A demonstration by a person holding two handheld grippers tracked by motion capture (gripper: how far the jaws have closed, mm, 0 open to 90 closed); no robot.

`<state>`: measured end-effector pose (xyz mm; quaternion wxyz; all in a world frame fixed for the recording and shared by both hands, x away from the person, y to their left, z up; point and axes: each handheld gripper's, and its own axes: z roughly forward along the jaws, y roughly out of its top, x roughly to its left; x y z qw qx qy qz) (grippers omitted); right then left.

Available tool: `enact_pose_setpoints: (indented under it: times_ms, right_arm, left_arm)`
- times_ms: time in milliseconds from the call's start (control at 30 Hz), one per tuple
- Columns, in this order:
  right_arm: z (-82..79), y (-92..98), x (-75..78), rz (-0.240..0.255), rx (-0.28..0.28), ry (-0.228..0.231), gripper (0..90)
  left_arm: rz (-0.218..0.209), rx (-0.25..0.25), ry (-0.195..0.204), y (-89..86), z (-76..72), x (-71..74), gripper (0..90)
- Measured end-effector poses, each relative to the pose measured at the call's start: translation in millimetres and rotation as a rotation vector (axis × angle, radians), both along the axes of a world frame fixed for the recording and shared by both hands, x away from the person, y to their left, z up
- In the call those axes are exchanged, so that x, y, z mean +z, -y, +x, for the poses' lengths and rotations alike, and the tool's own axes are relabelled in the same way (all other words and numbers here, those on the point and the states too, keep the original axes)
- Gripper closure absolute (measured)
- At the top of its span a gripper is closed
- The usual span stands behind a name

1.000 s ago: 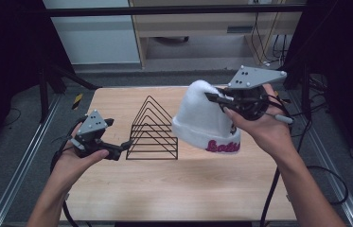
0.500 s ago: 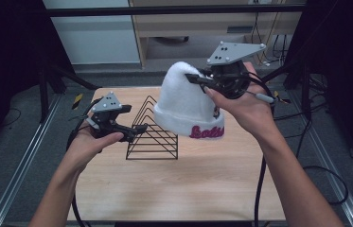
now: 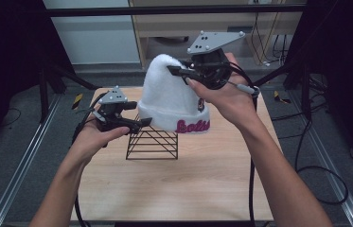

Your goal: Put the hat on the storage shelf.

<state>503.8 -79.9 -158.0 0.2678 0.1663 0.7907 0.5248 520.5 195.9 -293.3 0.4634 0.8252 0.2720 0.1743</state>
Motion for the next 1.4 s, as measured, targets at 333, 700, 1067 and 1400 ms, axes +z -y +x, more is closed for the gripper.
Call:
enact_pose_setpoints:
  times_ms: [333, 700, 1067, 1400]
  right_arm:
    - [3.9, -13.5, -2.0, -0.009, 0.019, -0.007, 81.3]
    - [12.4, -12.9, -4.4, -0.004, 0.003, -0.006, 80.8]
    - [18.6, -14.8, -10.6, -0.004, -0.005, -0.017, 80.6]
    - [22.4, -19.8, -13.4, -0.002, -0.003, -0.022, 80.5]
  left_arm:
    - [-0.004, 0.001, 0.008, 1.1, 5.0, -0.3, 52.3]
    - [0.032, 0.091, 0.078, -4.2, 0.1, 8.5, 71.5]
    - [0.035, 0.108, 0.079, -12.0, -2.8, 8.4, 71.5]
    - [0.036, 0.126, 0.085, -19.6, -5.7, 10.8, 71.5]
